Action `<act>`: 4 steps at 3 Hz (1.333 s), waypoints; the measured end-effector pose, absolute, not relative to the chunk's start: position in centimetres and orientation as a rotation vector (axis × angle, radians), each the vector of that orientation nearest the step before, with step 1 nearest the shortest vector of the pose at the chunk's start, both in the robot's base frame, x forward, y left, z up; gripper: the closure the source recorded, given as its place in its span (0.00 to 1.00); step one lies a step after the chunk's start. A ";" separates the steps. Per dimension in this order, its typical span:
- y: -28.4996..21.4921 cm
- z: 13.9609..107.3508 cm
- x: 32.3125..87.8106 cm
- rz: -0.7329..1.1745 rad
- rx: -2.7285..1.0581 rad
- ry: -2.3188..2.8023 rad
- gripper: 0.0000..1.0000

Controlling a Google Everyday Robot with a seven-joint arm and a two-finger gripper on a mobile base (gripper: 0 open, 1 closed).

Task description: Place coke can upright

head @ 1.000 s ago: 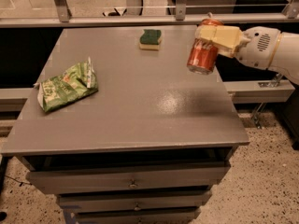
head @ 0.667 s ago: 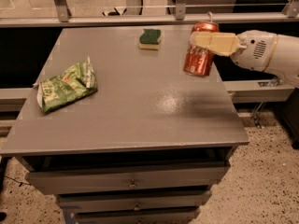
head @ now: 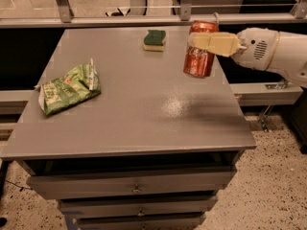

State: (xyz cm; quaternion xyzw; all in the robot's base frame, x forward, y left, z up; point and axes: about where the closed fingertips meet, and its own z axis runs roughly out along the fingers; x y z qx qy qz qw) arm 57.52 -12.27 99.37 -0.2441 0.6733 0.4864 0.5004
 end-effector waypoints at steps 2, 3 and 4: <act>-10.7 99.5 56.2 1.121 -0.831 1.381 1.00; -9.7 98.2 55.3 0.996 -0.990 1.243 1.00; -9.3 96.3 55.1 0.837 -1.105 1.145 1.00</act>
Offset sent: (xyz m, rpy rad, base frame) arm -0.0316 0.0290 -0.0121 -0.1694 -0.9133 0.2450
